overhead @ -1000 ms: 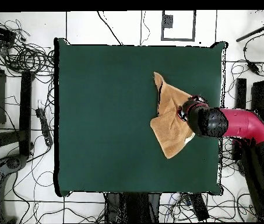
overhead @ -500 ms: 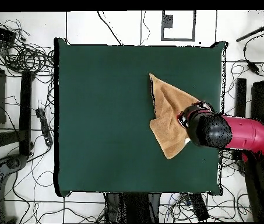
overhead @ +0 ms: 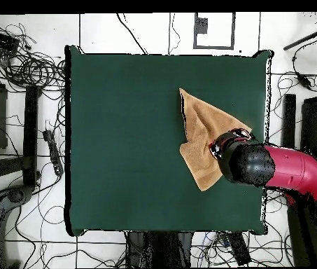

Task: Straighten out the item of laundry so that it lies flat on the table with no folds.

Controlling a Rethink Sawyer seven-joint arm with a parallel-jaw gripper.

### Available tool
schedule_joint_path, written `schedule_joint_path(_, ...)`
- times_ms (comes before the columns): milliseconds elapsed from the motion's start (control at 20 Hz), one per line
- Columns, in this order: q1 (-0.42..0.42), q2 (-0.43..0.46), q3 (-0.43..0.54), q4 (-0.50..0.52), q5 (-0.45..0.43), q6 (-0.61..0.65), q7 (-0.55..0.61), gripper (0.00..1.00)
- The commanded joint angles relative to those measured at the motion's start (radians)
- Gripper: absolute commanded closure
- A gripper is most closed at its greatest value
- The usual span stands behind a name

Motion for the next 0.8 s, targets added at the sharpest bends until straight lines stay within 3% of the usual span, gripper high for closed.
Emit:
schedule_joint_path(50,0.047,0.031,-0.007,0.161,0.081,0.024,0.209,0.00)
schedule_joint_path(100,0.055,0.029,-0.017,0.158,0.072,0.009,0.208,0.00)
schedule_joint_path(250,0.094,-0.013,-0.105,0.184,0.103,-0.082,0.366,0.00)
schedule_joint_path(450,0.193,-0.058,-0.286,0.188,0.152,-0.143,0.581,0.00)
schedule_joint_path(800,0.276,-0.031,-0.440,0.159,0.264,-0.185,0.715,0.00)
